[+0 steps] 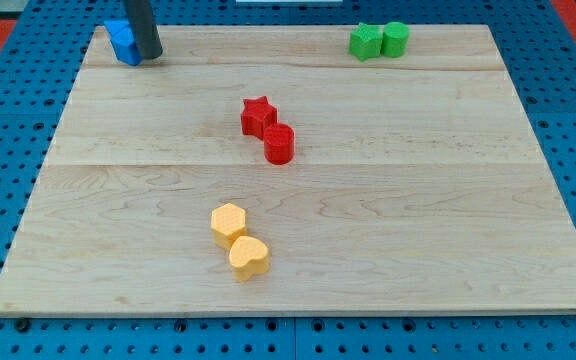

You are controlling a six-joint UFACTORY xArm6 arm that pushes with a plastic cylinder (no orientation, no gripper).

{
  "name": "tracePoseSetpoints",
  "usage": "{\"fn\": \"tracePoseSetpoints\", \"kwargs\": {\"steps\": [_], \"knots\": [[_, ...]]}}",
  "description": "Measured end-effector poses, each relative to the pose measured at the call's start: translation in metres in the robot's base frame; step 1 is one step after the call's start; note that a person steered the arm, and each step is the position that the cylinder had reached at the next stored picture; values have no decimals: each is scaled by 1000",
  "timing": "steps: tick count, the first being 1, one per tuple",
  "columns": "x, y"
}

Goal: Move green circle along with green star towards top center

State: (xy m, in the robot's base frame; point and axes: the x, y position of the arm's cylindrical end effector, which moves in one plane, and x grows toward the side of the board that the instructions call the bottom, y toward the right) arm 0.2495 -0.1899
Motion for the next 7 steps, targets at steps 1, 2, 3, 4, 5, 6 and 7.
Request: {"fn": "tracePoseSetpoints", "kwargs": {"steps": [1,2,3,4,5,6,7], "knots": [[7,19],[57,94],[74,153],[72,209],[72,296],[66,375],[-5,390]]}}
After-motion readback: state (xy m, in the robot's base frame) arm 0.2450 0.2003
